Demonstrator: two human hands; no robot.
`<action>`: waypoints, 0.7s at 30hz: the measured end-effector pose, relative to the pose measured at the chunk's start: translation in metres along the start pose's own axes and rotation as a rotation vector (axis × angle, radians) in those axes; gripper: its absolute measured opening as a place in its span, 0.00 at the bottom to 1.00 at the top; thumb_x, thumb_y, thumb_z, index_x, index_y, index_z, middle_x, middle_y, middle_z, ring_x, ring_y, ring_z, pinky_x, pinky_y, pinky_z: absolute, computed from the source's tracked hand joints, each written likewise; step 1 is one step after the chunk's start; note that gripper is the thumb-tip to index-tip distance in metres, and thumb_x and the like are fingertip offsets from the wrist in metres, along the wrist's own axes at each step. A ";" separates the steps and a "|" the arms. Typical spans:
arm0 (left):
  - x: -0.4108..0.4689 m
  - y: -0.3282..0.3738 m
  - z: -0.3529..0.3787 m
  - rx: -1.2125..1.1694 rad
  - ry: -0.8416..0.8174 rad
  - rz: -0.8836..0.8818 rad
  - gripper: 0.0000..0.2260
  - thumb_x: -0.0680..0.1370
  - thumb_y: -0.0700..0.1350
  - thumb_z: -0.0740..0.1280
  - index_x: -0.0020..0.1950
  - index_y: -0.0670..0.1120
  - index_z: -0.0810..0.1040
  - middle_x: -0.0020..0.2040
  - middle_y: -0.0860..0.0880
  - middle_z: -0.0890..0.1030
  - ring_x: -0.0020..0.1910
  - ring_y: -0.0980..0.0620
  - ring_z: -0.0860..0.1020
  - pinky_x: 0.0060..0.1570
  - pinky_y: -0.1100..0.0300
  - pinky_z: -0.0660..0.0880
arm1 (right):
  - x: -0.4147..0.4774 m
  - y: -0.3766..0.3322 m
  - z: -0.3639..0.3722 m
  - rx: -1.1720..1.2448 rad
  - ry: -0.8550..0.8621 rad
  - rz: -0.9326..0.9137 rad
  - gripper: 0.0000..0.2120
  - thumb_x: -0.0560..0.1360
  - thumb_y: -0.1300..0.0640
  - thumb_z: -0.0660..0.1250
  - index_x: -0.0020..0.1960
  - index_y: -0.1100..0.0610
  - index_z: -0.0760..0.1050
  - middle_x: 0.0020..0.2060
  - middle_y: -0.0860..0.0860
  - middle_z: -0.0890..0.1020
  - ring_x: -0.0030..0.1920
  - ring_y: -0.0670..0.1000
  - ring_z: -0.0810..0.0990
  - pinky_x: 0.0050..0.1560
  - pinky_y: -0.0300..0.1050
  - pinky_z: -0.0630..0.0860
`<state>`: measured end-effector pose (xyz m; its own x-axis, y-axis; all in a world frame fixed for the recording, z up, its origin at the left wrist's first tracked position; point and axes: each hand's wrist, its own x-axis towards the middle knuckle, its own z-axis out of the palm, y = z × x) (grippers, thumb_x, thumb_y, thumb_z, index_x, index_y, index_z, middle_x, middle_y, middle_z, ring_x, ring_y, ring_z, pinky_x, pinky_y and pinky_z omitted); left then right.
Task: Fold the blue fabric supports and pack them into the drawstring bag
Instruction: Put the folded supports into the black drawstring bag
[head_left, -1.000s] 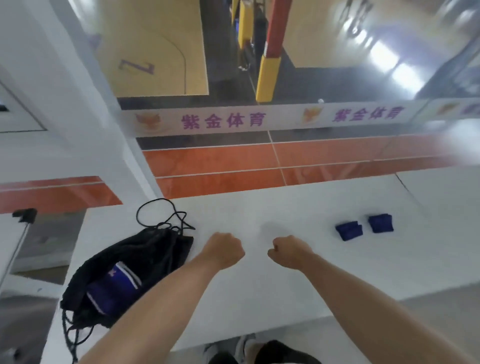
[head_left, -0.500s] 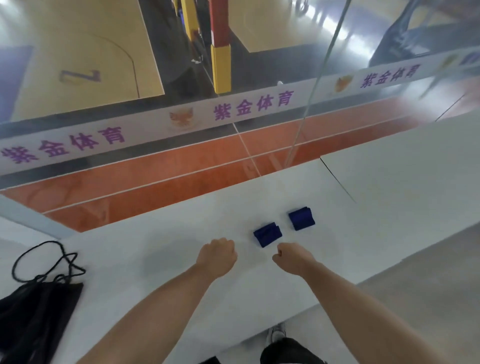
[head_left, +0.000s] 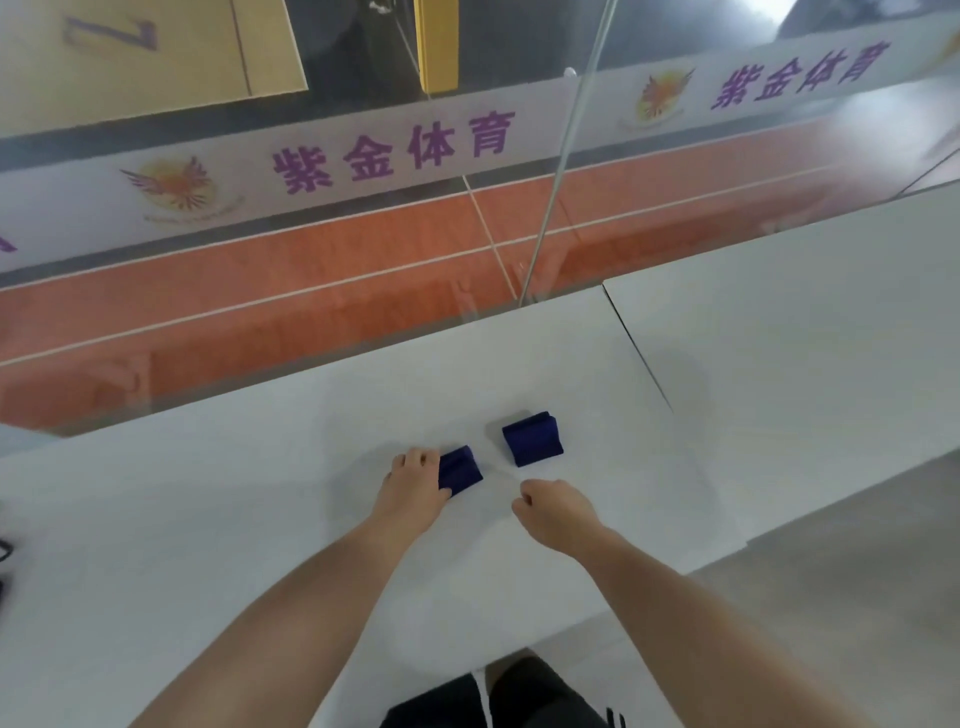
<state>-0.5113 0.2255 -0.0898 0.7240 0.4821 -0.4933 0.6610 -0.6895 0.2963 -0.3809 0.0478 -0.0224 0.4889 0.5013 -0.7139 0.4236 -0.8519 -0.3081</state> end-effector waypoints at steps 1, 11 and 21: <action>0.003 0.001 0.003 -0.001 0.013 0.001 0.22 0.79 0.51 0.67 0.70 0.45 0.67 0.67 0.45 0.70 0.62 0.44 0.70 0.59 0.51 0.74 | 0.003 0.001 0.002 0.042 0.018 0.001 0.11 0.77 0.54 0.56 0.35 0.54 0.63 0.33 0.49 0.72 0.32 0.50 0.68 0.33 0.44 0.66; -0.016 0.020 -0.019 -0.055 -0.114 0.119 0.16 0.74 0.47 0.66 0.61 0.46 0.74 0.56 0.47 0.76 0.54 0.44 0.78 0.49 0.52 0.77 | -0.007 -0.005 0.000 0.255 0.091 0.145 0.07 0.78 0.55 0.62 0.43 0.56 0.70 0.38 0.50 0.77 0.34 0.50 0.73 0.36 0.43 0.72; -0.029 0.064 -0.053 -0.053 0.060 0.491 0.17 0.79 0.47 0.65 0.67 0.49 0.70 0.56 0.44 0.78 0.48 0.43 0.80 0.46 0.53 0.77 | -0.022 -0.009 -0.056 1.190 -0.266 0.228 0.21 0.79 0.50 0.68 0.64 0.65 0.75 0.39 0.60 0.81 0.29 0.51 0.74 0.31 0.41 0.71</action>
<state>-0.4796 0.1965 -0.0133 0.9615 0.1384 -0.2374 0.2467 -0.8150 0.5242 -0.3528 0.0529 0.0313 0.2323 0.3960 -0.8884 -0.6742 -0.5928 -0.4405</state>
